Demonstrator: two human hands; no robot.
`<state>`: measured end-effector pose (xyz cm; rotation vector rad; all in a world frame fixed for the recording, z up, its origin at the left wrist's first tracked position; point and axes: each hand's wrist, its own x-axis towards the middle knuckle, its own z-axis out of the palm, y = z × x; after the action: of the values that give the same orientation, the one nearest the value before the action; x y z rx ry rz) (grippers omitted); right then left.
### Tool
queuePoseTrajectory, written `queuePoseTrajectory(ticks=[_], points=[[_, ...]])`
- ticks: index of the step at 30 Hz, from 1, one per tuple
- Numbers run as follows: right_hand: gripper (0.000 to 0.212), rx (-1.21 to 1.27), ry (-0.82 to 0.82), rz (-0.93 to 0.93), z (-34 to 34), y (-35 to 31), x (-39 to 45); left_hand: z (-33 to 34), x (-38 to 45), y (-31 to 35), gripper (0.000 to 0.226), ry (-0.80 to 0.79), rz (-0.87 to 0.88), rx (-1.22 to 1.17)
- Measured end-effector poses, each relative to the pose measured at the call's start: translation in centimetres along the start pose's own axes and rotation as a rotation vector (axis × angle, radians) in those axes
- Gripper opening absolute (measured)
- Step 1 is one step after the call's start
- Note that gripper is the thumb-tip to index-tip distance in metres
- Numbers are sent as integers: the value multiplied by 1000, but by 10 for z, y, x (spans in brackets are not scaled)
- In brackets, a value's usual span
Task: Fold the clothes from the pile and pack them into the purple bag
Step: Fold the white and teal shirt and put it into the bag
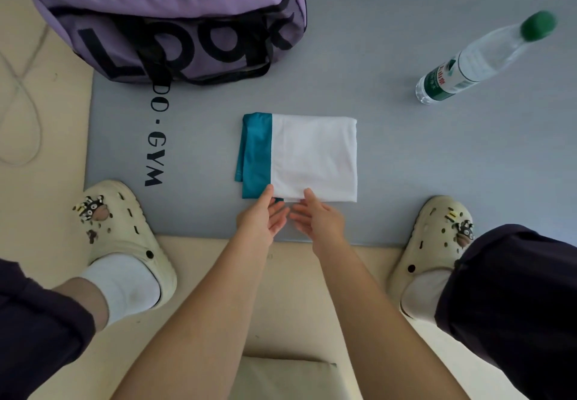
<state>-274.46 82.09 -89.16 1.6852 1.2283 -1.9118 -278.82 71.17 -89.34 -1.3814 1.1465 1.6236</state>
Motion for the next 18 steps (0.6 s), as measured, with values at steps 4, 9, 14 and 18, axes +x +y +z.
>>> queuePoseTrajectory(ticks=[4,9,14,18], points=[[21,98,9,49,-2,-5,6,4,-1,2,38,21,58,-65],[18,24,133,26,-12,-4,11,11,-5,-11,39,124,129,-153],[33,-70,262,25,-7,-3,12,21,-4,-14,26,310,38,-91],[56,48,442,-178,-9,-10,14,30,-6,-17,31,371,1,-105]])
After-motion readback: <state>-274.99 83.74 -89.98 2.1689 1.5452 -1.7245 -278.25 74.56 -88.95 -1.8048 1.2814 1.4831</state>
